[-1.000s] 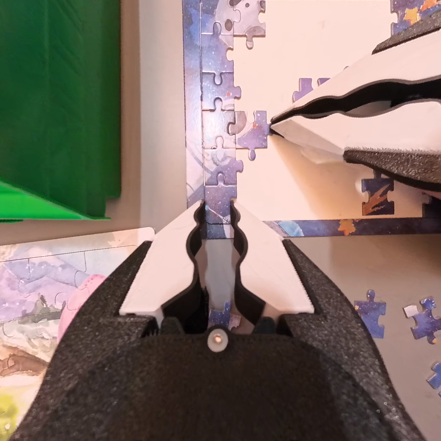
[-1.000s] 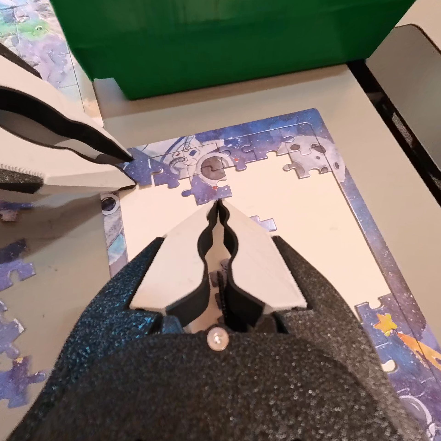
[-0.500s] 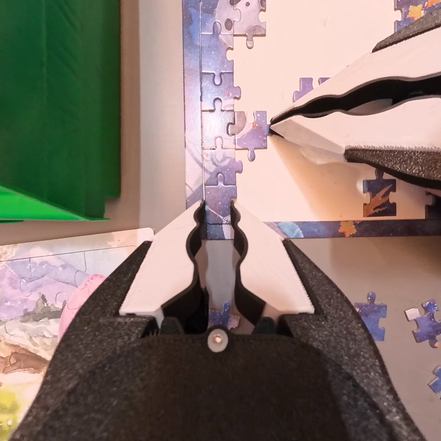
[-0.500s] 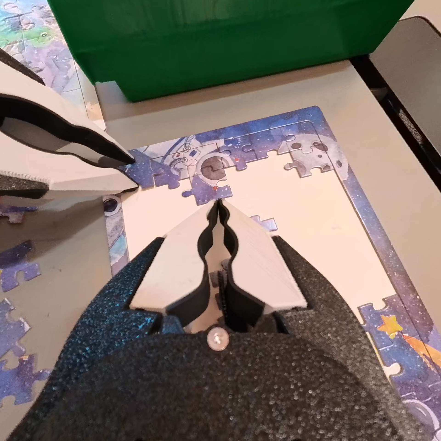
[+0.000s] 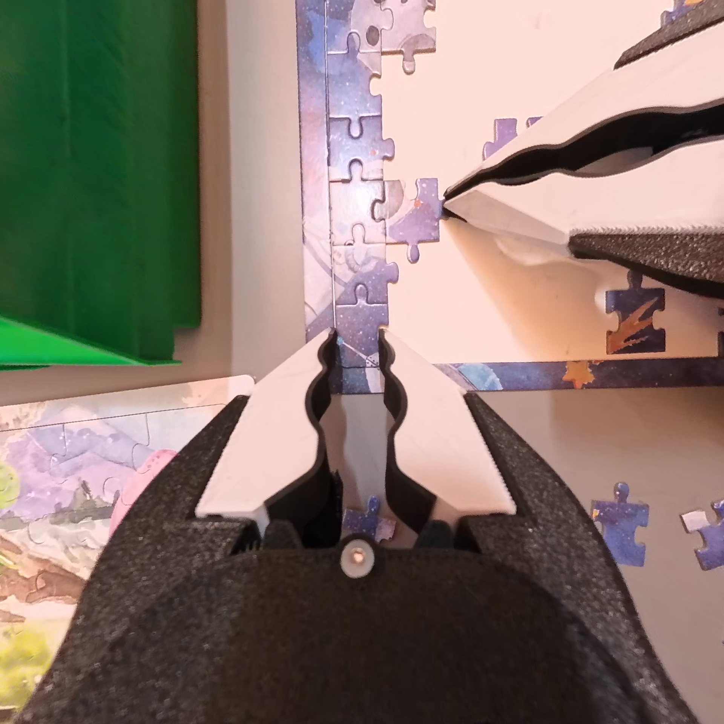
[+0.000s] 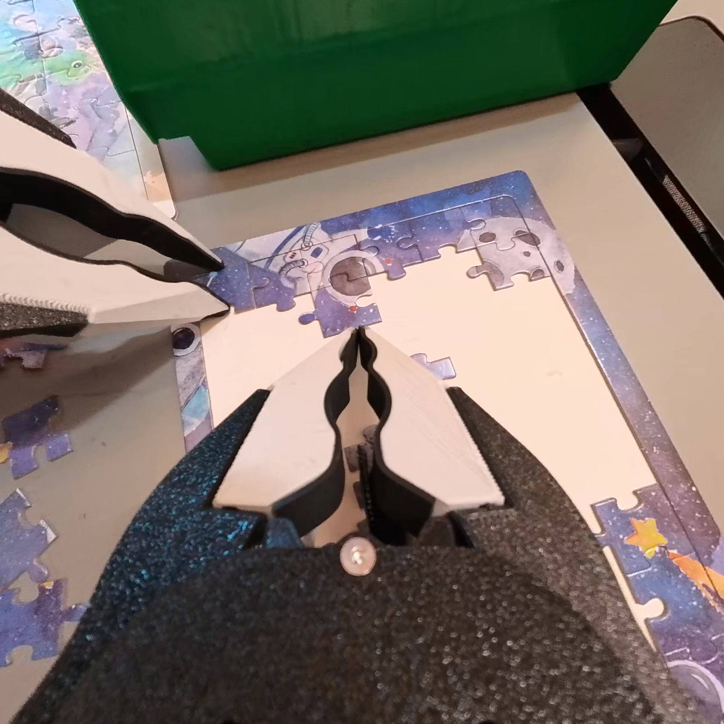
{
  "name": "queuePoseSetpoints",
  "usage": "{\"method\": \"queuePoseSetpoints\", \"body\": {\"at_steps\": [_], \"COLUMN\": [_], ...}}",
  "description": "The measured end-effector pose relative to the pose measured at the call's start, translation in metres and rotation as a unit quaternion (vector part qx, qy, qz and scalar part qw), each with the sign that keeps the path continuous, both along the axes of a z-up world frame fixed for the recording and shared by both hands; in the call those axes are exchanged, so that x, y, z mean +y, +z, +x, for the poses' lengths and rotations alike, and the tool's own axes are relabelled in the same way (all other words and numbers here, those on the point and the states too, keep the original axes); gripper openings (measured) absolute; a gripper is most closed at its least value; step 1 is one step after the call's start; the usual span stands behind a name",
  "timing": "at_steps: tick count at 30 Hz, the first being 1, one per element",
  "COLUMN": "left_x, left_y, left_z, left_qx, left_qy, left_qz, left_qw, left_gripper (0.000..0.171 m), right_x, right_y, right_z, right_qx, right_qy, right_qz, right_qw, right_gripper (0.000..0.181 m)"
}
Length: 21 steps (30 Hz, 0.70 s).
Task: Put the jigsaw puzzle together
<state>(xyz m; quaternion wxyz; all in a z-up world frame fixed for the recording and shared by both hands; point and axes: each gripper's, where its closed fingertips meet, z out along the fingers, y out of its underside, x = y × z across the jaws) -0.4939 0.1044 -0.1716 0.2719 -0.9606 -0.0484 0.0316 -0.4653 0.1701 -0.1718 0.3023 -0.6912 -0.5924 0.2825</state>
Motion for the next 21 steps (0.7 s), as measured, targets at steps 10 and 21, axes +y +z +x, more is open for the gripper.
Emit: {"method": "queuePoseSetpoints", "body": {"at_steps": [10,21], "left_x": [-0.001,0.002], "left_y": [0.003,0.001], "left_z": [0.004,0.007], "left_qx": [-0.016,-0.017], "left_qy": [-0.013,-0.020], "left_qz": [0.012,0.007], "left_qw": [1.000,1.000], "left_gripper": [0.010,0.000], "right_x": [0.000,-0.001], "right_y": [0.000,0.000], "right_z": [0.000,-0.001], "right_qx": [0.000,0.000], "right_qy": [0.000,0.002], "right_qz": [-0.002,-0.001], "right_qw": [1.000,1.000], "right_gripper": [0.000,0.000]}}
